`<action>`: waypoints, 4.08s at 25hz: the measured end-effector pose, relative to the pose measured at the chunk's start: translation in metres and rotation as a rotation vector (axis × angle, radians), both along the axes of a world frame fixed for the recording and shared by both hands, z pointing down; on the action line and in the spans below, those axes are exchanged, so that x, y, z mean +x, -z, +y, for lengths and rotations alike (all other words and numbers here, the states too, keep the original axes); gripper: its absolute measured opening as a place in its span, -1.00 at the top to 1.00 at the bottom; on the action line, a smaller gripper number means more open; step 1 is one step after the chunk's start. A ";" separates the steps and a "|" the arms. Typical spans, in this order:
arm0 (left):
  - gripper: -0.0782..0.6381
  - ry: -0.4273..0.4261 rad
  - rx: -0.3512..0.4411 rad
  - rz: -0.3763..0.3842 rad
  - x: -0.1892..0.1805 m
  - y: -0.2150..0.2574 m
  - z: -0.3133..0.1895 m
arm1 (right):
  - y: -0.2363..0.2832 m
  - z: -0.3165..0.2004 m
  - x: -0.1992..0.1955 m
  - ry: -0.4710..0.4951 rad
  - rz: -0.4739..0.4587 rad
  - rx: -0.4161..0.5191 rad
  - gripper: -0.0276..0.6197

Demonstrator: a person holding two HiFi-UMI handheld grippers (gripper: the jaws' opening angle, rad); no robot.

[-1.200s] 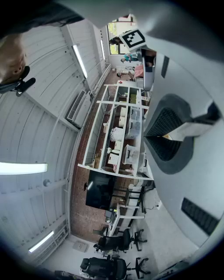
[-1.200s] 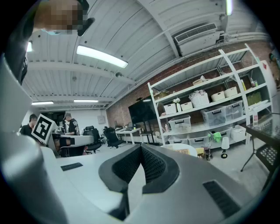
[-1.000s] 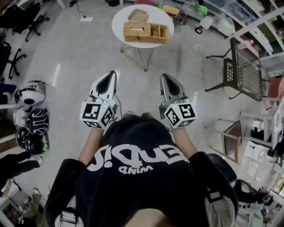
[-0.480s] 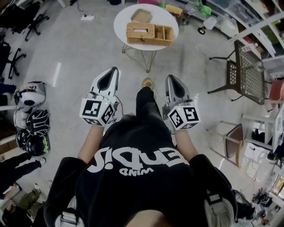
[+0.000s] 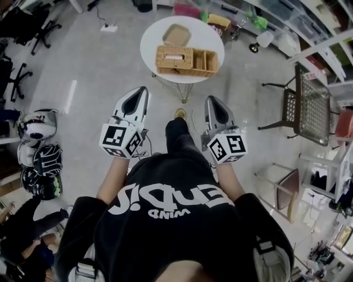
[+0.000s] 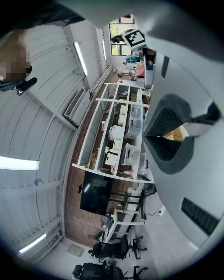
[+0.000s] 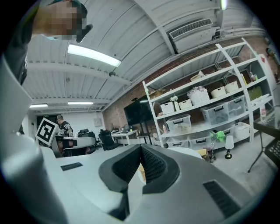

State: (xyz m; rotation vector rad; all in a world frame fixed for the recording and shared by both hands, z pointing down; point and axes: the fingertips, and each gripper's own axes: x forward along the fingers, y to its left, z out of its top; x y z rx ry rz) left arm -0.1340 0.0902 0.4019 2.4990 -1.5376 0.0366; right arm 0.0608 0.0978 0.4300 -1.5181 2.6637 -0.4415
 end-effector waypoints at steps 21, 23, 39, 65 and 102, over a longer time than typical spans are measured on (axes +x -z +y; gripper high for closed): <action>0.79 0.103 -0.049 0.035 0.021 0.009 -0.206 | 0.014 -0.227 0.021 0.118 -0.018 -0.016 0.93; 0.79 0.108 -0.050 0.035 0.022 0.008 -0.218 | 0.013 -0.240 0.022 0.123 -0.021 -0.022 0.93; 0.67 0.017 -0.087 -0.028 0.013 -0.007 -0.286 | 0.005 -0.290 -0.005 0.103 -0.003 -0.054 0.93; 0.19 -0.130 -0.481 -0.127 -0.004 -0.194 -0.402 | -0.014 -0.343 -0.012 -0.003 0.016 -0.116 0.93; 0.38 -0.306 -0.884 0.018 0.014 -0.309 -0.404 | -0.041 -0.345 0.007 -0.078 0.074 -0.217 0.93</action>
